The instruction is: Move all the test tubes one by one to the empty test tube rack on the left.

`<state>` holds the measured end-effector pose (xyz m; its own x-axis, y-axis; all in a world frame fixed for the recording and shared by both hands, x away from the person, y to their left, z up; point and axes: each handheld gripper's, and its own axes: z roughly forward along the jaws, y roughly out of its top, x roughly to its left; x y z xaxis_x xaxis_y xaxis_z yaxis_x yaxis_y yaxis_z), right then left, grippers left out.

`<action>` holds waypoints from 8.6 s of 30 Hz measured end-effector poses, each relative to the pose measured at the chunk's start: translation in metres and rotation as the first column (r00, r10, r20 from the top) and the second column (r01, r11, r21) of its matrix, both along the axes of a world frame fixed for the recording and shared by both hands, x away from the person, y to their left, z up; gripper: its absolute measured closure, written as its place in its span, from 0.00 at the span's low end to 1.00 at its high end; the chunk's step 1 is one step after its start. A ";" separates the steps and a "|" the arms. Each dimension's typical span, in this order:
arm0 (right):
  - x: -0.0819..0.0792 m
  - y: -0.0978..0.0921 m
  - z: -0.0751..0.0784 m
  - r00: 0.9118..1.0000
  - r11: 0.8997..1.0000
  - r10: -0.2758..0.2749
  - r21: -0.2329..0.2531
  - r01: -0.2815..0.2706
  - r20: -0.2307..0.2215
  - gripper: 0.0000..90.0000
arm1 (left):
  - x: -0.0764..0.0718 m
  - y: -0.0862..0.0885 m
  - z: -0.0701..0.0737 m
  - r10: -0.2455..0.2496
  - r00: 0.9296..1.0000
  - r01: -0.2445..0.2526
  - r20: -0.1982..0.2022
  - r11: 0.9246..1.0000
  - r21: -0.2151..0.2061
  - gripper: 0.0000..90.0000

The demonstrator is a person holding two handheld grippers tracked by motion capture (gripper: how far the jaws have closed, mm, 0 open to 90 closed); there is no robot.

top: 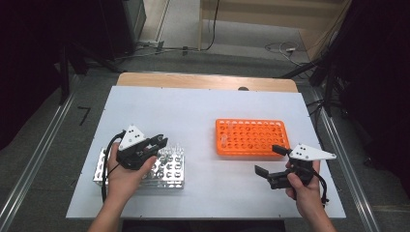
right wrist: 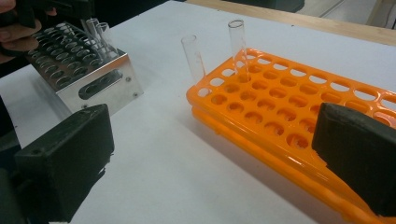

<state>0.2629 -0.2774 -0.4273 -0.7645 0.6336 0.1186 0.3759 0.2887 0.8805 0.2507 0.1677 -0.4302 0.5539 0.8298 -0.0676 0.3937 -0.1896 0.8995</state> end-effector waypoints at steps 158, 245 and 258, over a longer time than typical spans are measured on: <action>-0.027 0.118 0.005 0.963 0.959 0.270 -0.082 -0.271 -0.015 0.82 | -0.036 -0.076 0.020 -0.386 0.921 0.390 0.054 0.905 -0.169 0.39; -0.003 0.033 -0.001 0.997 0.996 0.083 -0.032 -0.083 0.005 0.00 | -0.031 -0.025 0.039 -0.252 0.958 0.273 0.139 0.950 -0.154 0.84; -0.001 -0.008 -0.003 1.000 1.000 -0.007 -0.017 0.007 0.005 0.00 | -0.029 0.001 0.045 -0.176 0.972 0.200 0.153 0.968 -0.155 0.84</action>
